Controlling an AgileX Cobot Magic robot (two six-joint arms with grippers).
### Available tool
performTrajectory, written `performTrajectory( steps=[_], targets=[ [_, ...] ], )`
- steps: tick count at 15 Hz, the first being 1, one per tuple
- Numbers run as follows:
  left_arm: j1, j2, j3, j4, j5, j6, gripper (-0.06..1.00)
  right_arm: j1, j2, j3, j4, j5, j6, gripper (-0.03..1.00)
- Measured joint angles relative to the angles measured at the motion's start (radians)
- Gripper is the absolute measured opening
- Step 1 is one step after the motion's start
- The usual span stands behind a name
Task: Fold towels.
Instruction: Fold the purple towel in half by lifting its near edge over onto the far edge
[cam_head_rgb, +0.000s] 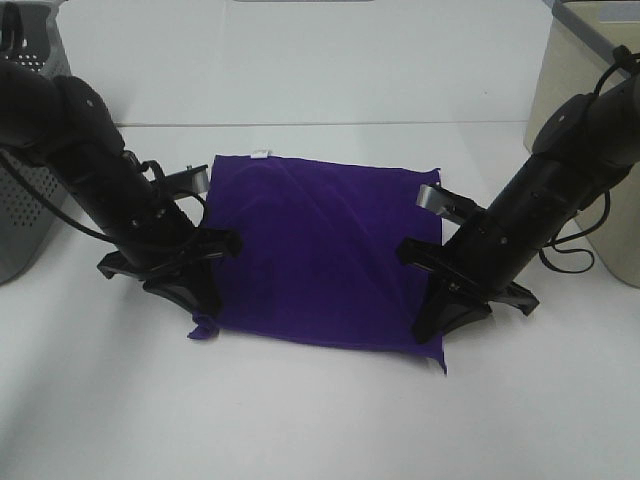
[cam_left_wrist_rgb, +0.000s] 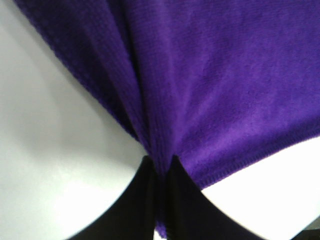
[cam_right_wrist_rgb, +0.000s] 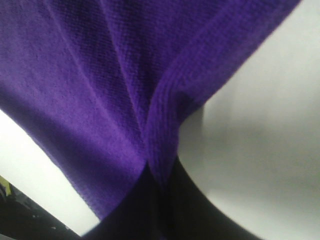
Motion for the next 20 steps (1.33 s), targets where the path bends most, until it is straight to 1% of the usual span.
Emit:
performTrajectory(
  steps=[3,5,7,9,11,13,16,17,20],
  targets=[
    [0.000,-0.097,0.000,0.007,0.057,0.000,0.01,0.001,-0.097,0.004,-0.023,0.030,0.020,0.02],
    [0.000,-0.137,0.000,0.010,0.060,0.000,0.01,0.001,-0.181,0.001,-0.036,0.009,0.040,0.02],
    [0.000,-0.142,-0.028,0.032,0.049,0.000,0.01,0.001,-0.211,-0.043,-0.102,-0.017,0.089,0.02],
    [0.000,-0.127,-0.111,0.063,0.013,0.000,0.01,0.001,-0.192,-0.147,-0.189,-0.040,0.152,0.02],
    [0.000,-0.075,-0.217,0.082,-0.003,0.000,0.00,0.001,-0.147,-0.253,-0.258,-0.067,0.183,0.02],
    [0.000,-0.003,-0.330,0.095,-0.009,0.000,0.01,0.001,-0.096,-0.362,-0.284,-0.094,0.194,0.02],
    [0.000,0.084,-0.492,0.115,-0.024,-0.007,0.01,0.001,-0.026,-0.506,-0.290,-0.110,0.199,0.02],
    [0.000,0.095,-0.513,0.125,-0.024,-0.007,0.01,0.001,-0.011,-0.530,-0.290,-0.110,0.199,0.02],
    [0.000,0.167,-0.600,0.203,-0.025,-0.007,0.00,0.001,0.084,-0.623,-0.329,-0.111,0.202,0.02]
  ],
)
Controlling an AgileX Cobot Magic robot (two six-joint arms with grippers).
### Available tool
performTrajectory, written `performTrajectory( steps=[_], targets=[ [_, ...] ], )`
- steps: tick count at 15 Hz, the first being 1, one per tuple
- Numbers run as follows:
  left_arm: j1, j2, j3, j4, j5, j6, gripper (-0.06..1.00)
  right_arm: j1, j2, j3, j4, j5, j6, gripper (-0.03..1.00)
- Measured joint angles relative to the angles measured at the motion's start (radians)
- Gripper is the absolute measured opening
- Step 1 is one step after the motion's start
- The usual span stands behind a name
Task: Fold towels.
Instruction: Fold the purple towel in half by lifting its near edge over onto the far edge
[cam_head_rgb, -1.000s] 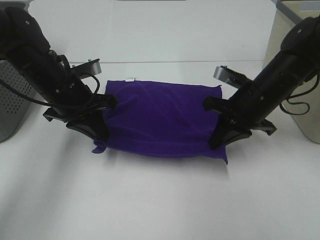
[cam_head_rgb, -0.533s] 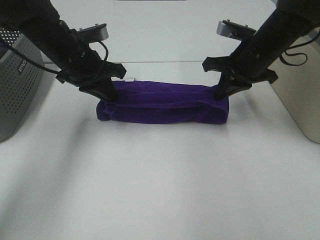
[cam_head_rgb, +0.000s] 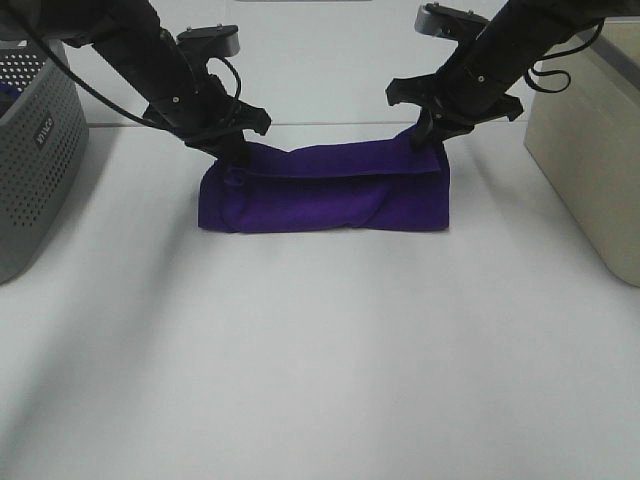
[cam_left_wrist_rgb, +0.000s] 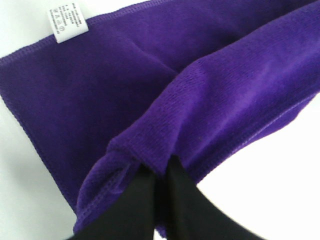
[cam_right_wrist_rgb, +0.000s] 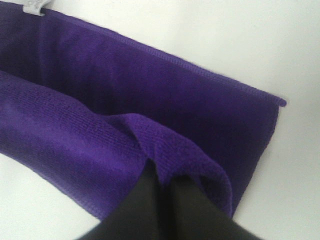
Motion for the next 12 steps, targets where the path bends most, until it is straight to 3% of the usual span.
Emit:
performTrajectory(
  steps=[5,9,12],
  targets=[
    [0.010,0.123,-0.139,0.031,-0.022,-0.008,0.00,0.000,0.071,-0.027,-0.057,-0.106,0.024,0.02],
    [0.051,0.123,-0.148,0.025,-0.025,-0.013,0.00,0.004,0.073,-0.027,-0.050,-0.176,0.024,0.03],
    [0.051,0.133,-0.151,0.023,-0.032,0.007,0.03,0.006,0.083,-0.028,-0.052,-0.208,0.024,0.10]
  ],
)
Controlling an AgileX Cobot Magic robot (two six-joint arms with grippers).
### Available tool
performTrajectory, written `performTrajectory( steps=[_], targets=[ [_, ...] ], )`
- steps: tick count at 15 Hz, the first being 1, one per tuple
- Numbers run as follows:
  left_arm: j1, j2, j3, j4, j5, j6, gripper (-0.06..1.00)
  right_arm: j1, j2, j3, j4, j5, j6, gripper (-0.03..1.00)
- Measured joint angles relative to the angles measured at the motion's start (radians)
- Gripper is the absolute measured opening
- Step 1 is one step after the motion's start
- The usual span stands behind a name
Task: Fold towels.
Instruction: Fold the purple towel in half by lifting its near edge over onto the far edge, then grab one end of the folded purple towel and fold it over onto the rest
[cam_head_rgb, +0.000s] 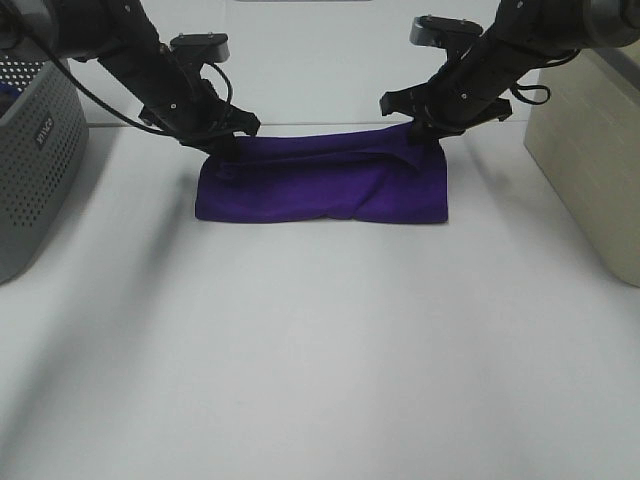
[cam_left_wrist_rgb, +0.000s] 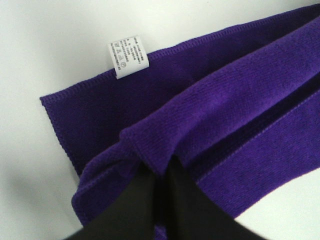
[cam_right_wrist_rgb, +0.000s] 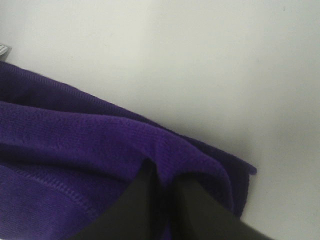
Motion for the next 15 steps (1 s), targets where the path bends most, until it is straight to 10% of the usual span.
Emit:
performTrajectory(
  steps=[6,15],
  targets=[
    [0.002,0.011,-0.039,0.010,0.026,-0.019,0.79,0.000,0.000,-0.002,-0.028,0.040,0.008,0.70],
    [0.093,0.067,-0.185,0.039,0.388,-0.044,0.85,0.000,-0.207,-0.002,-0.045,0.528,0.094,0.73]
  ],
)
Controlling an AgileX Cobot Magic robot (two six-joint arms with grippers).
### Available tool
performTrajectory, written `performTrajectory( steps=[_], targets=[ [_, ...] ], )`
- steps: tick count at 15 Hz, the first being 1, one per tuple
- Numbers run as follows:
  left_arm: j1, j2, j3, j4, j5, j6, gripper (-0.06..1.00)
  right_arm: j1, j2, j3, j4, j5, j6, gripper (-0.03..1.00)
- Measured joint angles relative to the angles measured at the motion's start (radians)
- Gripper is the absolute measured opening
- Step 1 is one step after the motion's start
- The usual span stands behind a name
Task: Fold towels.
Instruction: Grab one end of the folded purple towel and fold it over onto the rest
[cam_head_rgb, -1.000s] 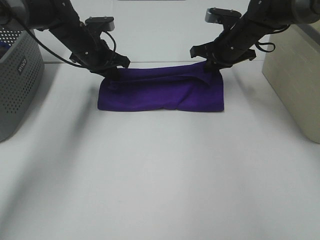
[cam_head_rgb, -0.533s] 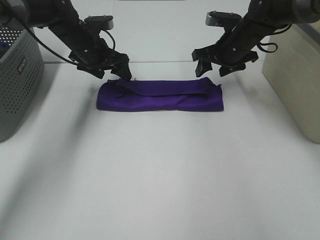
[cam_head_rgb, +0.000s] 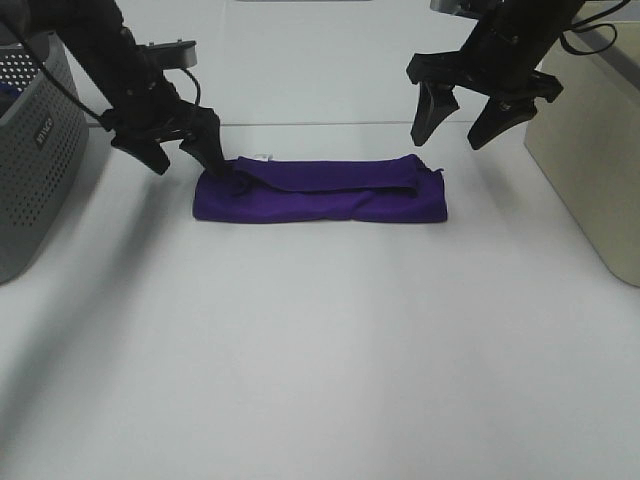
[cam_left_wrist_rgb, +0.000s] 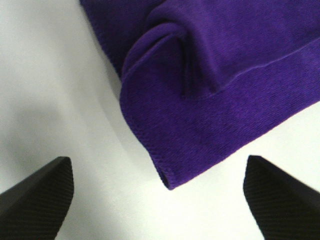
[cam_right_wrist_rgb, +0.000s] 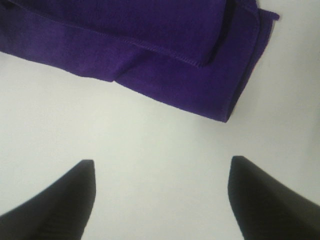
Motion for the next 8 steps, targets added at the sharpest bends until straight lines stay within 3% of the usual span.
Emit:
performTrajectory(
  steps=[4,8],
  targets=[
    [0.099,0.060,0.000,-0.207,0.012,0.050,0.84,0.000,-0.022,0.000,0.000,0.031,0.014,0.73],
    [0.125,0.106,-0.009,-0.255,0.027,0.059,0.83,0.000,-0.022,0.000,0.000,0.067,0.030,0.73]
  ],
)
